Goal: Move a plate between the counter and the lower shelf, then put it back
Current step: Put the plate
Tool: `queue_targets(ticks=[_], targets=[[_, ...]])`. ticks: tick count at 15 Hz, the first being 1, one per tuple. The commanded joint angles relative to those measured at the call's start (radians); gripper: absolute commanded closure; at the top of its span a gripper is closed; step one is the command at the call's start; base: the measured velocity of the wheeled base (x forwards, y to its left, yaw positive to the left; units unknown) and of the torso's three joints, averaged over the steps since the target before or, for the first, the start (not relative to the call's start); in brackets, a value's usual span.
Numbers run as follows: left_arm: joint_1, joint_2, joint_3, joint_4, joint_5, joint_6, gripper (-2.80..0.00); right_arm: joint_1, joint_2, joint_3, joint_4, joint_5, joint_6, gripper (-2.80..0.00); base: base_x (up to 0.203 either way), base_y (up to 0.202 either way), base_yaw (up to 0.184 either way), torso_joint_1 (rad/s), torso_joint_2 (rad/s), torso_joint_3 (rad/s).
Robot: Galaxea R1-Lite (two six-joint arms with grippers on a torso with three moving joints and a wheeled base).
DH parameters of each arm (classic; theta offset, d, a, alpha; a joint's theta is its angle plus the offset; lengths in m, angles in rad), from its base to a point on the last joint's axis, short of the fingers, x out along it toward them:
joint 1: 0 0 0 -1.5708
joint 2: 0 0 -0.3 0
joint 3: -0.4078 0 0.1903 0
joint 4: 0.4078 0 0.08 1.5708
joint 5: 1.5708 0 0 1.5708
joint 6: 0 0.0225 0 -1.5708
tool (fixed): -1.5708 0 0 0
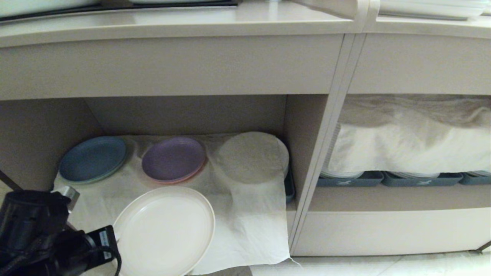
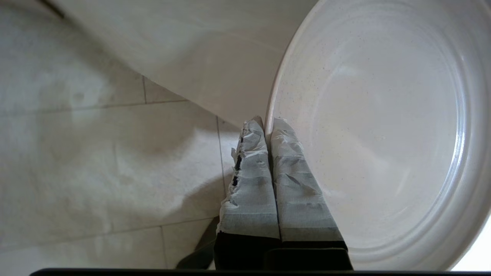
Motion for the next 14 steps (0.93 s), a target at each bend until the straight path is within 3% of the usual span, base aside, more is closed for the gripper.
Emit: queue_targets(ticks=[1,5,10,14], targets=[[0.024,-0.035,0.001,-0.001,-0.039,0.042,0.00,0.000,0.000,0.000,0.000,0.000,0.001,0.00,0.000,0.000,0.000,0.000,0.00,0.000],[0.103,-0.114,0.005,0.003,-0.174,0.187,0.00,0.000,0.000,0.000,0.000,0.000,0.001,0.00,0.000,0.000,0.000,0.000,0.00,0.000],[0.105,-0.164,0.022,0.039,-0.252,0.226,0.00,0.000,0.000,0.000,0.000,0.000,0.001,0.00,0.000,0.000,0.000,0.000,0.00,0.000],[0.110,-0.198,0.060,0.078,-0.262,0.282,0.00,0.000,0.000,0.000,0.000,0.000,0.001,0.00,0.000,0.000,0.000,0.000,0.00,0.000]])
